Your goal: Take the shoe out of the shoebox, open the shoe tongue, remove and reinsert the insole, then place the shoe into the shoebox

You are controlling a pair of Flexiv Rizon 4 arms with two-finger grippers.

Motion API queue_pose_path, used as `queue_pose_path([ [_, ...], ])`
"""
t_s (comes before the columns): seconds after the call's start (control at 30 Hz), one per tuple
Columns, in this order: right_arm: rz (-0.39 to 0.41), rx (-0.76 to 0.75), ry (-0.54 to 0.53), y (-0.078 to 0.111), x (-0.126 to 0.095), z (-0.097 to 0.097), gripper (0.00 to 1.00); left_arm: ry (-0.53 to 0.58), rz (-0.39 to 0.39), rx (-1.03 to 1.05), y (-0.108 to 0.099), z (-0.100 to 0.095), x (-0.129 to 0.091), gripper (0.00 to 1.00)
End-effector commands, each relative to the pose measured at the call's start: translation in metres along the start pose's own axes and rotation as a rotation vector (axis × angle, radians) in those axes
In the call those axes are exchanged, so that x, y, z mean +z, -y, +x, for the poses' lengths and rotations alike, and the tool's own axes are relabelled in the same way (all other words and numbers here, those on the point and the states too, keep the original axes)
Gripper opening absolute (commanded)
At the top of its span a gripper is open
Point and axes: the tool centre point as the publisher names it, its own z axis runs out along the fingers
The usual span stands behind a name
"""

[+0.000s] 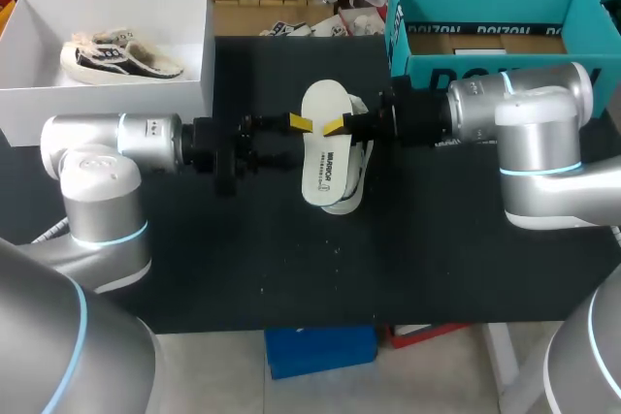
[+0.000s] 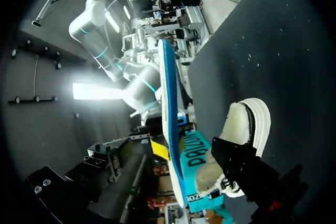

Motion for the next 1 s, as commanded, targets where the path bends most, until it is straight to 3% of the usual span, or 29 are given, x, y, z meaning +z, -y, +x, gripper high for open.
queue_pose_path([
  [0.03,-0.003,0.001,0.003,0.000,0.001,0.001,0.00,0.010,0.012,0.007,-0.008,0.006,0.010,1.00],
  [0.1,-0.003,0.001,0.003,0.000,0.001,0.001,0.00,0.010,0.015,0.009,-0.008,0.007,0.012,0.80],
  [0.13,-0.003,0.001,0.003,0.000,0.001,0.001,0.00,0.013,0.019,0.012,-0.008,0.007,0.014,0.58],
  [0.17,-0.003,0.001,0.003,0.000,0.001,0.001,0.00,0.012,0.021,0.014,-0.008,0.007,0.015,0.43],
  [0.27,-0.003,0.001,0.003,0.000,0.001,0.001,0.00,0.011,0.026,0.017,-0.005,0.008,0.016,0.31],
  [0.47,-0.003,0.001,0.003,0.000,0.001,0.001,0.00,0.013,0.025,0.011,0.001,0.010,0.013,0.18],
  [0.57,-0.003,0.001,0.003,0.000,0.001,0.001,0.00,0.013,0.023,0.010,0.002,0.010,0.012,0.19],
  [0.67,-0.003,0.001,0.003,0.000,0.001,0.001,0.00,0.012,0.022,0.011,0.001,0.009,0.011,0.04],
  [1.0,-0.003,0.001,0.003,0.000,0.001,0.001,0.00,0.018,0.037,0.027,-0.002,0.003,0.019,0.00],
])
